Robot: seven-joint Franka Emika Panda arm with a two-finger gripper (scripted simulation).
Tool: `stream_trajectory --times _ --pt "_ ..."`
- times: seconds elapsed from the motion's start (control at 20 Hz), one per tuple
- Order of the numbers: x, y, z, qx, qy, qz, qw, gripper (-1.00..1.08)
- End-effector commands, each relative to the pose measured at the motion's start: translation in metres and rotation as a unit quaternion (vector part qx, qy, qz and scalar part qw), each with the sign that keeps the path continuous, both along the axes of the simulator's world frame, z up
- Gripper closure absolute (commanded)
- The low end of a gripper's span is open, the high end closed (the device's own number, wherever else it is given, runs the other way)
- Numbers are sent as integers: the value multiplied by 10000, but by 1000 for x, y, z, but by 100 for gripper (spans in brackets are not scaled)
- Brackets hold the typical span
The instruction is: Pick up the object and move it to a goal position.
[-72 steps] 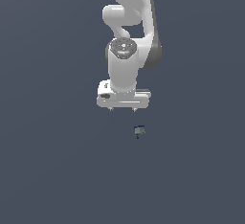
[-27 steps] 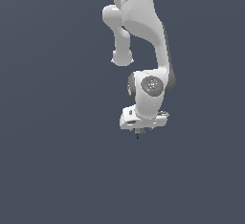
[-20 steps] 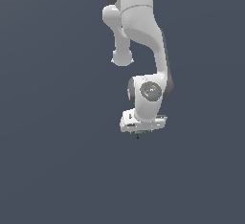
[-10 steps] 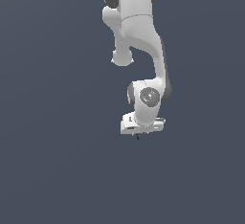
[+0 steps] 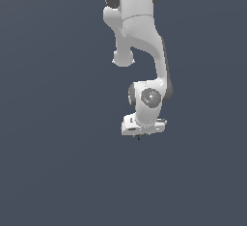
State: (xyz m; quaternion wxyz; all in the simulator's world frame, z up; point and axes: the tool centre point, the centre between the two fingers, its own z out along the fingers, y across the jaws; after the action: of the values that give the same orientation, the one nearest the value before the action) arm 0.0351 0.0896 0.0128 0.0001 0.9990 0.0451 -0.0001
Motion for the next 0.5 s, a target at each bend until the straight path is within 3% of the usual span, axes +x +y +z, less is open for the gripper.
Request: stream_trajectory --times 0.0,0.45 --pt "0 0 1 0 -1 0 10000 108" --pt "-9 1 26 0 -1 0 10000 108"
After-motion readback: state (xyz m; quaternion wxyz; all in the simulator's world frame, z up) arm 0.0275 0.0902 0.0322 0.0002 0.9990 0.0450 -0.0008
